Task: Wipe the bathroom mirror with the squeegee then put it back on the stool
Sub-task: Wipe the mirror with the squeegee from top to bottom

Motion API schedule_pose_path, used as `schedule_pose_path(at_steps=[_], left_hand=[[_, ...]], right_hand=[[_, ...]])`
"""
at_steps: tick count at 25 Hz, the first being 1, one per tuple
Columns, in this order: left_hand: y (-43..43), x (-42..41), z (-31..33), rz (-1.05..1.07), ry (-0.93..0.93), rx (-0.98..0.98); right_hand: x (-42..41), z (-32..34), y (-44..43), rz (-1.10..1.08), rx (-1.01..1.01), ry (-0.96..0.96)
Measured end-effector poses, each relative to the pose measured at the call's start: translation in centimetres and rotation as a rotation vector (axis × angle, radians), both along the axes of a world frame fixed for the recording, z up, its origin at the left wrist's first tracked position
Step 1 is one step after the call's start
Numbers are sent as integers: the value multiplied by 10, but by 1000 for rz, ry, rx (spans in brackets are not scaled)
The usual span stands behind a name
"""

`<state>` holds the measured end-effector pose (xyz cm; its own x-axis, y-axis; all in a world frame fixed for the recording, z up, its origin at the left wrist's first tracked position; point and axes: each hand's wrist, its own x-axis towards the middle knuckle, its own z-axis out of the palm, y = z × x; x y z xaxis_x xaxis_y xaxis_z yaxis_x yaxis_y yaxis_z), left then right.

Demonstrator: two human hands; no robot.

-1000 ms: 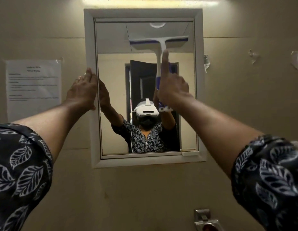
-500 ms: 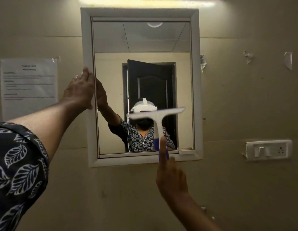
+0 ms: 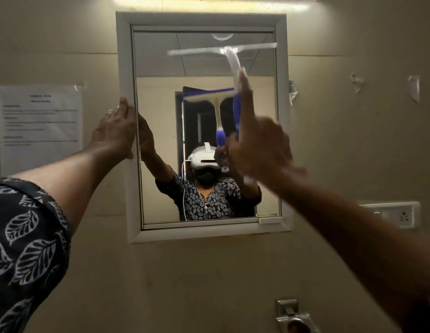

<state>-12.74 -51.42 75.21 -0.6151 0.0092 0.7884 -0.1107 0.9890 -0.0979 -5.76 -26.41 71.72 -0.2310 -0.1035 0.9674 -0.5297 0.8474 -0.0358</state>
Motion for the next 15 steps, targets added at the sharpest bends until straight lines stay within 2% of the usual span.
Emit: schedule_pose_path(at_steps=[2, 5, 8, 15], left_hand=[[0, 0, 0, -2, 3, 2], [-1, -1, 0, -3, 4, 1], [-3, -3, 0, 8, 6, -6], [-4, -5, -2, 13, 1, -18]], right_hand=[[-9, 48, 2, -78, 28, 25], [-27, 82, 6, -193, 42, -69], [-43, 86, 11, -217, 1, -171], [-68, 66, 10, -181, -12, -212]])
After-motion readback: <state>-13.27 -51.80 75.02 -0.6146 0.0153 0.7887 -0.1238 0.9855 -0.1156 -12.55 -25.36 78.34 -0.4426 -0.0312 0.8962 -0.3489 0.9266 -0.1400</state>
